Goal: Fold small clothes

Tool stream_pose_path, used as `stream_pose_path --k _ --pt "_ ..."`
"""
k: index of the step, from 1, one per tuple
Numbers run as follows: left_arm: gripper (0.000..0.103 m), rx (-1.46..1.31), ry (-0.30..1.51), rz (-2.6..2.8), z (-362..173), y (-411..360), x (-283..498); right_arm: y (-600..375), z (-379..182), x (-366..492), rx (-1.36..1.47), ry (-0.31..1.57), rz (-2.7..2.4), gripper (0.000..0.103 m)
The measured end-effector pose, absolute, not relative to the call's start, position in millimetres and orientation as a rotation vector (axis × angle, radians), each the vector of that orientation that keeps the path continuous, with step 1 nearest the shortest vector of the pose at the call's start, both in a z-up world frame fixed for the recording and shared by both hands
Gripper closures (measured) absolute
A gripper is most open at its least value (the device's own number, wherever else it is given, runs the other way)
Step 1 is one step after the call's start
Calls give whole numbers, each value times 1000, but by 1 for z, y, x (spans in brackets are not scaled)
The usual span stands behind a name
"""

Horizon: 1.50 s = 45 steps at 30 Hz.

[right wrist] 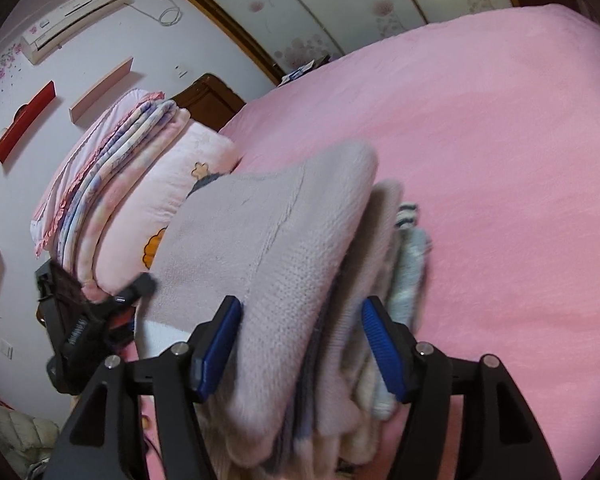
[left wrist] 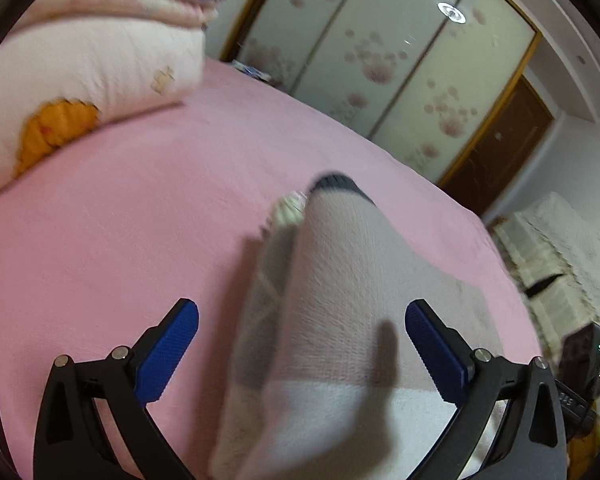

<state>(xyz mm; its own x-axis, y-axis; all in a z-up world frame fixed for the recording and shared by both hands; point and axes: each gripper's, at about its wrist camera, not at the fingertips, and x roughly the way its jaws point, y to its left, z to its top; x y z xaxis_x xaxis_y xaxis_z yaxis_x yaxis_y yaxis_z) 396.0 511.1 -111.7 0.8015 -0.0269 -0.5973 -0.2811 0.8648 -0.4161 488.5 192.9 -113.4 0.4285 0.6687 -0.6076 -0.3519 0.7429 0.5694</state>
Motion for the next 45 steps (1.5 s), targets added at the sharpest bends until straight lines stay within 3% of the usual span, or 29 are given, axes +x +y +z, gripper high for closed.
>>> stream_pose_path --k 8,26,34,39,45 --pt "0 -371 646 194 -63 476 355 160 -69 453 285 877 527 39" --pt "0 -257 607 30 48 288 219 72 55 295 133 785 461 38" --pt "0 -224 555 35 61 210 150 12 62 219 74 752 392 36" --pt "0 -200 526 68 51 169 103 -19 55 175 59 737 346 26" --pt "0 -211 603 87 30 135 78 -44 44 136 88 741 300 24"
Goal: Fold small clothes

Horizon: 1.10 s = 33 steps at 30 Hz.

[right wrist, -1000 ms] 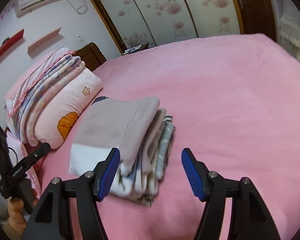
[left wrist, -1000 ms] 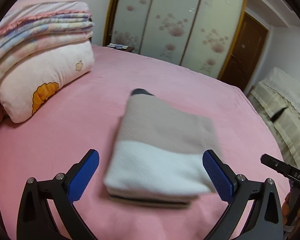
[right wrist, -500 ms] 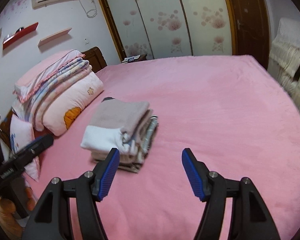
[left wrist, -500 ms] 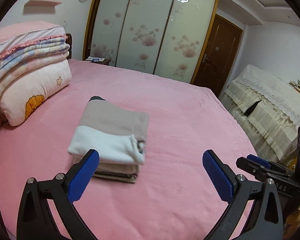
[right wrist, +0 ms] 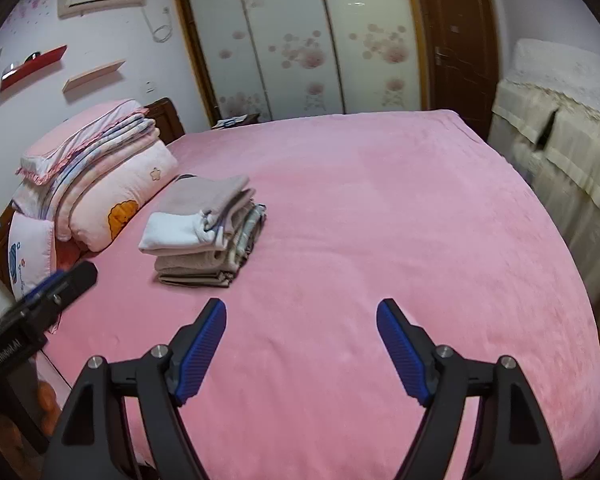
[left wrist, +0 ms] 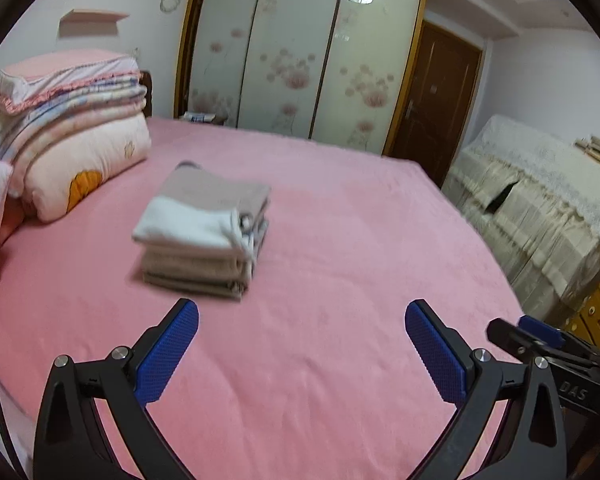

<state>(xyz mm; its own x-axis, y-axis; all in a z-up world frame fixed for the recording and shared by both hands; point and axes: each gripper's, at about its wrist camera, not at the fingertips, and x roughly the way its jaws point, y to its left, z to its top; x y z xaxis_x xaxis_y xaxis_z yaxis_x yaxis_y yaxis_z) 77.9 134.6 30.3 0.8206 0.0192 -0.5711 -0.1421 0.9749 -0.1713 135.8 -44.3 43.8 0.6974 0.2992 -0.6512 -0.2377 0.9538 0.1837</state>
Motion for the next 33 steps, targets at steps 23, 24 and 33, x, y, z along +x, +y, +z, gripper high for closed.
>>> stream_pose_path --k 23,24,33 --pt "0 -116 701 33 -6 57 9 -78 28 51 19 701 162 16" --pt "0 -114 700 32 -6 55 8 -78 29 48 9 694 153 16" --pt "0 -124 695 42 0 58 6 -81 30 39 -3 685 149 16"
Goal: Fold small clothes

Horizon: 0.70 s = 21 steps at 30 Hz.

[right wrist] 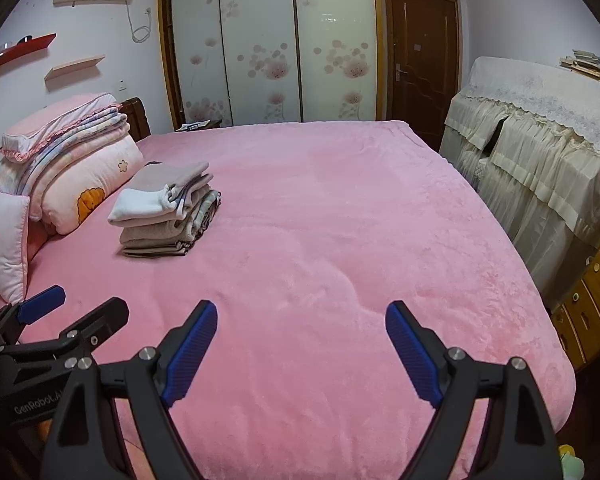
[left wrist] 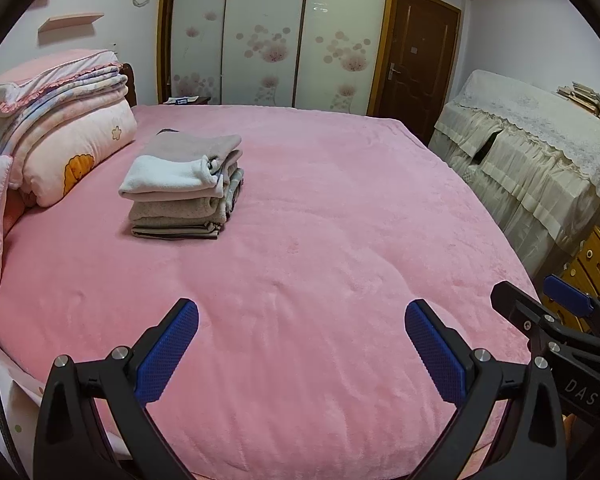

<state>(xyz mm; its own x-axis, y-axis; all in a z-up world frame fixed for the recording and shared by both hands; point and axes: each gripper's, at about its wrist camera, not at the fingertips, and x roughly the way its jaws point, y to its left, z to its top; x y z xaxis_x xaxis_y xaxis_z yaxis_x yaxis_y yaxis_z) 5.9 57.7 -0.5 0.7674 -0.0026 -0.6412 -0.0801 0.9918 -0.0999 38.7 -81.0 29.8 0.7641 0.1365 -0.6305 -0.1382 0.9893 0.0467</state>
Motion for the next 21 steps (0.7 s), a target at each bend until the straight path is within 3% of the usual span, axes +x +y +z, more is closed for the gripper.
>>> stream_pose_path --k 21 --pt "0 -106 696 78 3 51 -3 -83 28 42 -5 691 132 16"
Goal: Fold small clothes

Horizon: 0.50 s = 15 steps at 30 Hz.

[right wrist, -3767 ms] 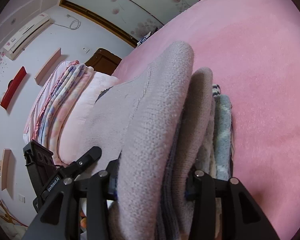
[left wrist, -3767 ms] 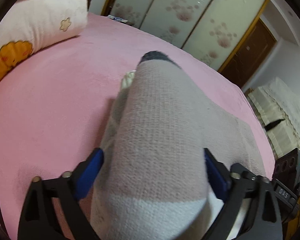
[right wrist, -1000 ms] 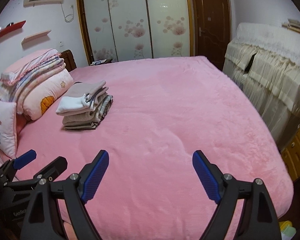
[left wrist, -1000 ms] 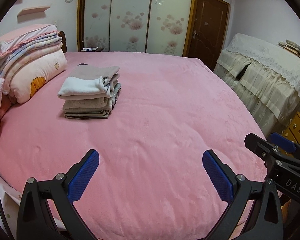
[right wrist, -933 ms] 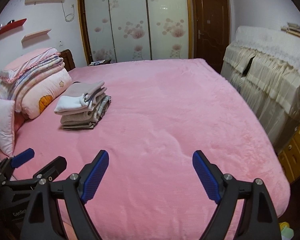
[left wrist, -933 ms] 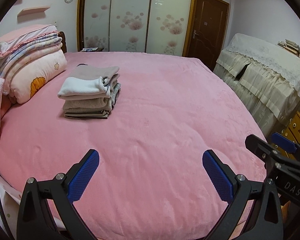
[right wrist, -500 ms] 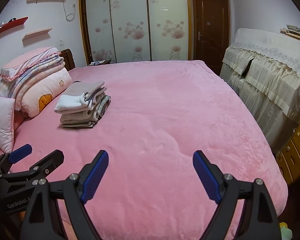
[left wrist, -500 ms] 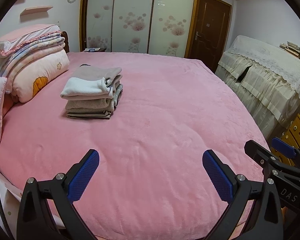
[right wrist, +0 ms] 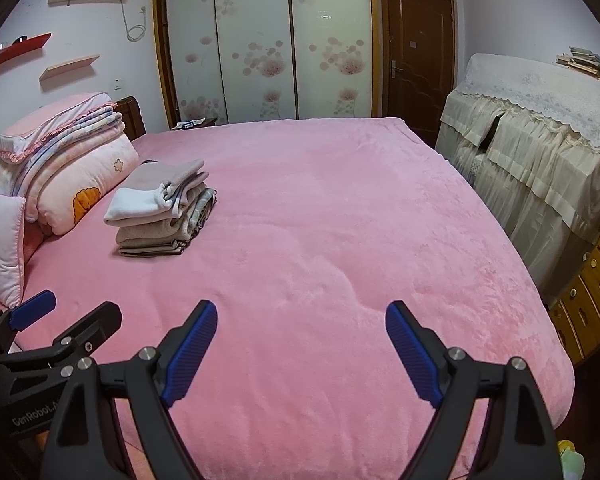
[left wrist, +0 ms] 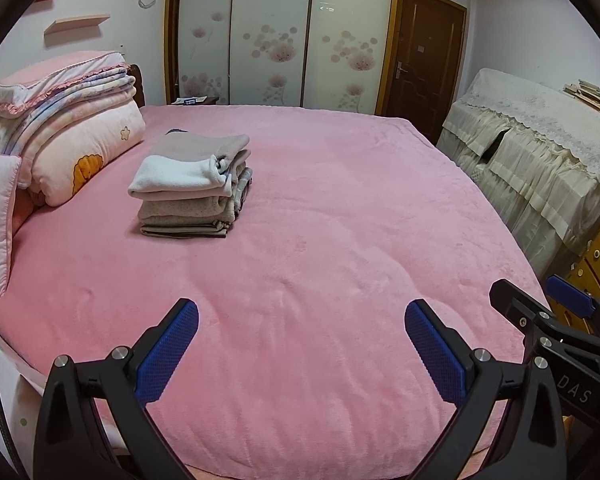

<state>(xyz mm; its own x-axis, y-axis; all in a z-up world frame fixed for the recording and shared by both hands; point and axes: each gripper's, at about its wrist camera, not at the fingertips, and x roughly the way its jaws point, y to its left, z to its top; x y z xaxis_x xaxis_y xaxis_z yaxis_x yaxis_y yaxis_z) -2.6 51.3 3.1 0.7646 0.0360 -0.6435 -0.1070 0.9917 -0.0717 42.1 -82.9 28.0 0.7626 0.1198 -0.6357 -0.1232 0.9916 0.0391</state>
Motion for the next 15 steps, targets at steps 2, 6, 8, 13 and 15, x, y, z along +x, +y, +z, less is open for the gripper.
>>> stream_pose_path --k 2,6,8,13,15 --pt "0 -105 696 82 3 51 -3 -83 28 42 -5 693 132 16" --pt "0 -105 701 88 3 51 -3 -83 27 42 -4 694 133 16" --pt "0 -105 702 88 3 51 -4 -84 26 41 -5 694 131 16" --pt "0 -105 705 88 3 51 -4 -84 26 41 -5 694 130 16" --pt "0 -105 703 91 3 51 -5 -85 26 41 -3 695 130 16"
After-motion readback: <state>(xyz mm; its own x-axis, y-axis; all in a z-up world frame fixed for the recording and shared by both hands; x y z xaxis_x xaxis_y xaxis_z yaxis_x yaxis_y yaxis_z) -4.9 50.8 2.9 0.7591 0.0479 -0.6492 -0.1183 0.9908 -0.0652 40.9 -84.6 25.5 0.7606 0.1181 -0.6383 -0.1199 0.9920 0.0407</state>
